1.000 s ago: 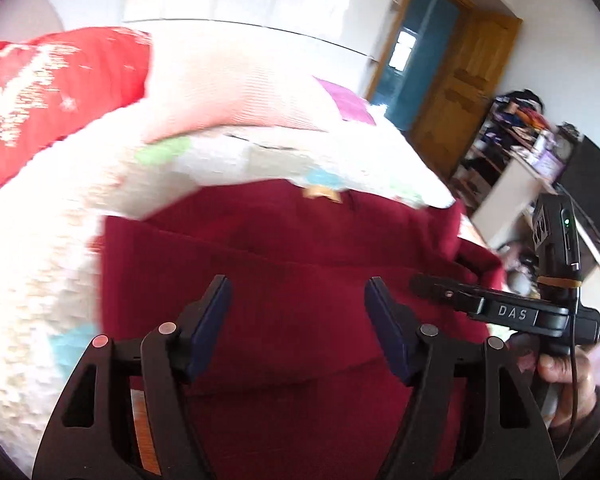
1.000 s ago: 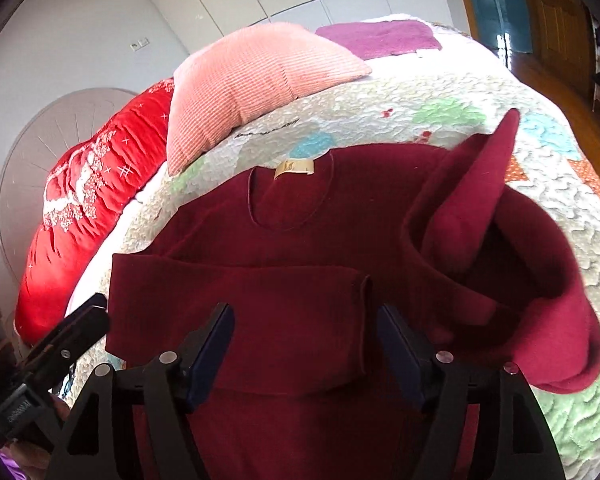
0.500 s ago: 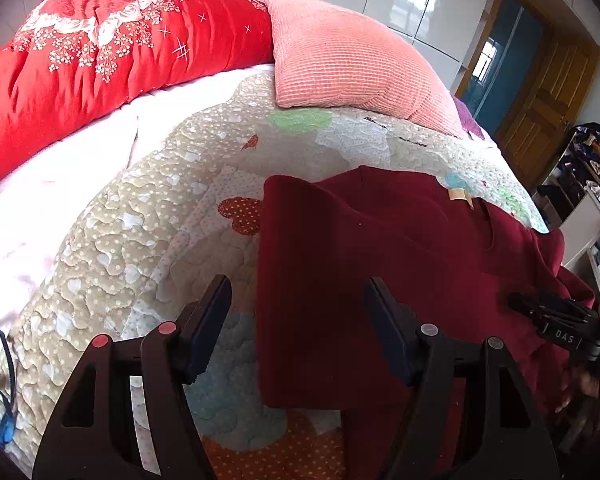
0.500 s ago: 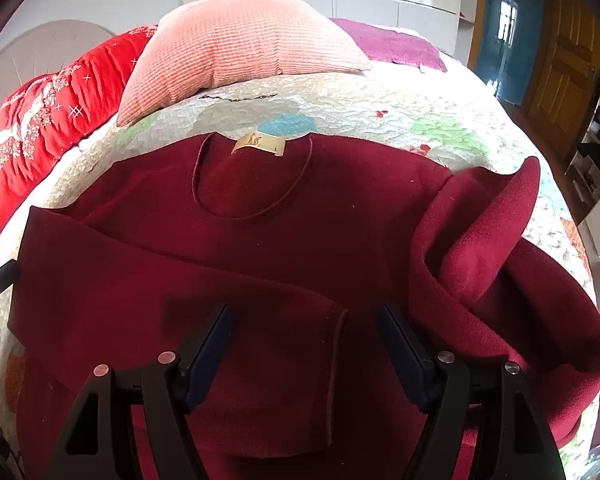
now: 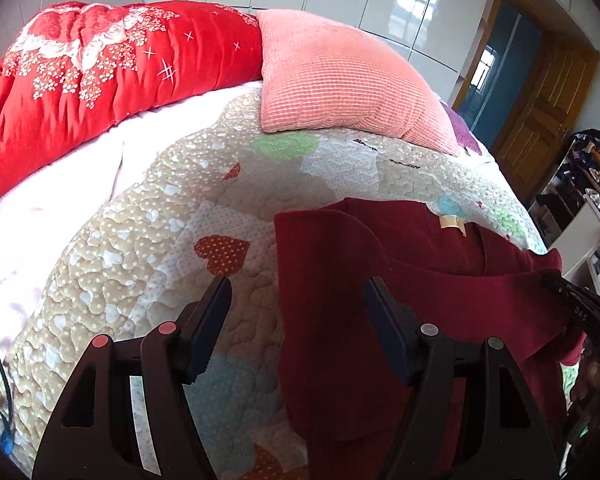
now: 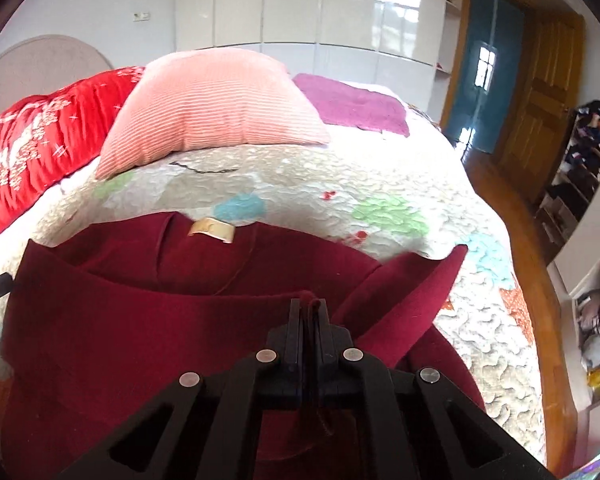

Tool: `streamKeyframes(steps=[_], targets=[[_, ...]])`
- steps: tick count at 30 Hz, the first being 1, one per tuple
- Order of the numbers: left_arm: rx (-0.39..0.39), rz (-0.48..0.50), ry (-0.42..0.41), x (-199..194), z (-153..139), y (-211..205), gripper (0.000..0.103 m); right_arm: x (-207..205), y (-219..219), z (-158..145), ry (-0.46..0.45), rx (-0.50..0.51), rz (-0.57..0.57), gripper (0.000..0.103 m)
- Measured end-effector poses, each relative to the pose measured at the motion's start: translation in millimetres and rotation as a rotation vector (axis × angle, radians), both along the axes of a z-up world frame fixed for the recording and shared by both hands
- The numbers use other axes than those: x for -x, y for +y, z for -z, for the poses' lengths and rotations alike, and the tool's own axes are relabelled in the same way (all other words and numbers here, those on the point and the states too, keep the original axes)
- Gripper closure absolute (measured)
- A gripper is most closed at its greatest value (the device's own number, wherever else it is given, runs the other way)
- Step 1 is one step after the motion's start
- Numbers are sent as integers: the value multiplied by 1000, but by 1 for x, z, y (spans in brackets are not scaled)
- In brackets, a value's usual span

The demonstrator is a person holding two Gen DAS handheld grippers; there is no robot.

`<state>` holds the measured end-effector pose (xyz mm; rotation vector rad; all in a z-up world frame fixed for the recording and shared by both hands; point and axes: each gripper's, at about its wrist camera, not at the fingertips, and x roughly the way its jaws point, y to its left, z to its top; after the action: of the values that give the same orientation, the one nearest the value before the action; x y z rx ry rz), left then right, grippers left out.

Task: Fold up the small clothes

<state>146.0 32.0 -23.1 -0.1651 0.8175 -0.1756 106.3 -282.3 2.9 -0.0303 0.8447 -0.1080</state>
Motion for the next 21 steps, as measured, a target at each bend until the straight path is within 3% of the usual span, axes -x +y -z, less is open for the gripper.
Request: streamKeyframes(steps=[4,6,9,12,15,21], targets=[[-50,19,51,-16,18,-21,34,-15,-3,23,61,19,40,98],[-85,13,79,-22,28,-25,34,-10,-7,16,48,-32,42,95],[-43,0,105,-28,39,-19,33,11,-5,2,-4,-100,9,80],[-15,-16,124,-33,44,-17,32,25,15,10,8,-18,-70,78],[-44,-17,117,-32,42,-23,32,18,18,30,46,67,-59,78],[-98,3,76,-9,19,-31,32,30,-13,8,12,-103,-18,78]])
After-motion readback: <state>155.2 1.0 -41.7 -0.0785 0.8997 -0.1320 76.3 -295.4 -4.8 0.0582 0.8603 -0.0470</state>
